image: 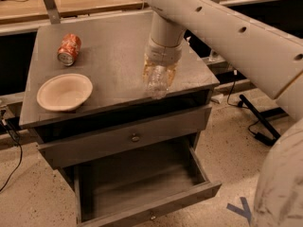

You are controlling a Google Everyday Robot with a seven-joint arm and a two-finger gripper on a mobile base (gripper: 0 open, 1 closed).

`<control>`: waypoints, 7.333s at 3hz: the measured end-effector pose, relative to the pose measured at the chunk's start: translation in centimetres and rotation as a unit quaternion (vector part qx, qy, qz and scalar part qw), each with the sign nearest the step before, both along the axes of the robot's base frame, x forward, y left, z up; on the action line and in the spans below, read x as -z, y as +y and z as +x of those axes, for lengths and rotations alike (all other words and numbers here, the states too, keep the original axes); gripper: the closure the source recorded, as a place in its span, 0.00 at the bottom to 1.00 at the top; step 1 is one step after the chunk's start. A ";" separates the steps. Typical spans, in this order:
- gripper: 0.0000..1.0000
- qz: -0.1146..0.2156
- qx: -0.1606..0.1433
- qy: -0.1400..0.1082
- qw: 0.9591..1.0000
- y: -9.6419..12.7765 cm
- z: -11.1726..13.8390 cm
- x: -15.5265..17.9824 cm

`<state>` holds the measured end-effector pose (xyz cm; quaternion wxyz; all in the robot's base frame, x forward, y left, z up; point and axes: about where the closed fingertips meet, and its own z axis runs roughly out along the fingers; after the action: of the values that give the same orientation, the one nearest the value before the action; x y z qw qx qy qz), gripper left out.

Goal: Place water bottle into middle drawer

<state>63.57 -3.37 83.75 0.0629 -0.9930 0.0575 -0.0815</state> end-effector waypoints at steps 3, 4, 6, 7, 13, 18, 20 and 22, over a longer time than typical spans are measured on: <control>1.00 0.140 -0.034 -0.077 0.986 -2.9 -5.9 -10.8; 1.00 0.136 -0.016 -0.075 0.988 -5.1 -6.1 -10.4; 1.00 0.205 -0.132 -0.128 0.961 -3.1 -8.1 -10.1; 1.00 0.263 -0.185 -0.186 0.929 -3.7 -11.2 -10.4; 1.00 0.234 -0.277 -0.302 0.882 -5.0 -13.3 -2.6; 1.00 0.259 -0.467 -0.346 0.771 -3.7 -16.3 3.4; 1.00 0.207 -0.684 -0.254 0.652 -4.4 -19.2 8.0; 1.00 0.205 -0.720 -0.211 0.629 -5.0 -20.7 9.9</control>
Offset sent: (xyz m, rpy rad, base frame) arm -0.0364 -0.0194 0.1145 0.2461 -0.1132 0.0002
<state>42.85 -8.35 73.88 0.3139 -0.6356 -0.6753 -0.2036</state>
